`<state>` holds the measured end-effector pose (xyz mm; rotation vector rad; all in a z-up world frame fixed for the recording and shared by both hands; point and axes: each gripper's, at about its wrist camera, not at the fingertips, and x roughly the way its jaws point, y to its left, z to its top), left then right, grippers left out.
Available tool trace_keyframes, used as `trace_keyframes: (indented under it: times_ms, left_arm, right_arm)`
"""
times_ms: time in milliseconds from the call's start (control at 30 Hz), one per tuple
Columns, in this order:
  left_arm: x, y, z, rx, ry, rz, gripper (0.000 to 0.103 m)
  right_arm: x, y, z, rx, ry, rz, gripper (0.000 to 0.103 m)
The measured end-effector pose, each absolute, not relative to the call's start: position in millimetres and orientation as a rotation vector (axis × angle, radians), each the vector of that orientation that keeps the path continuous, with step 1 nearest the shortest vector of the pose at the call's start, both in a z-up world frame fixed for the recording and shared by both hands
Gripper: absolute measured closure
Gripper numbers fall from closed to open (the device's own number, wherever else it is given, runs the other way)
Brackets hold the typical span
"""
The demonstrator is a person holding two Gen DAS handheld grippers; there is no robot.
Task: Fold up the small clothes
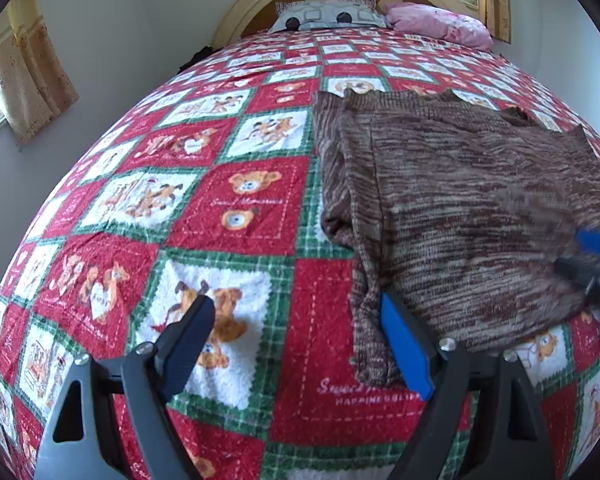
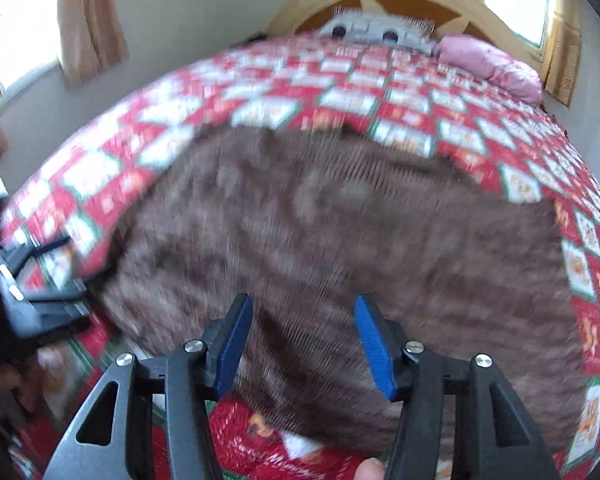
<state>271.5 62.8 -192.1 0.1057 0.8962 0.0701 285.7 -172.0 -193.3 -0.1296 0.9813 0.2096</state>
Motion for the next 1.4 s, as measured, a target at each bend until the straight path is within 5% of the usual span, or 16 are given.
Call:
trace_keyframes:
  times_ms: [900, 1400]
  left_arm:
    - [255, 78, -190, 0.008, 0.890, 0.009, 0.011]
    - [272, 158, -156, -0.086, 0.906, 0.029, 0.011]
  right_arm:
    - [260, -122, -197, -0.192, 0.895, 0.252, 0.049]
    - [225, -41, -173, -0.440, 0.721, 0.421, 0.052]
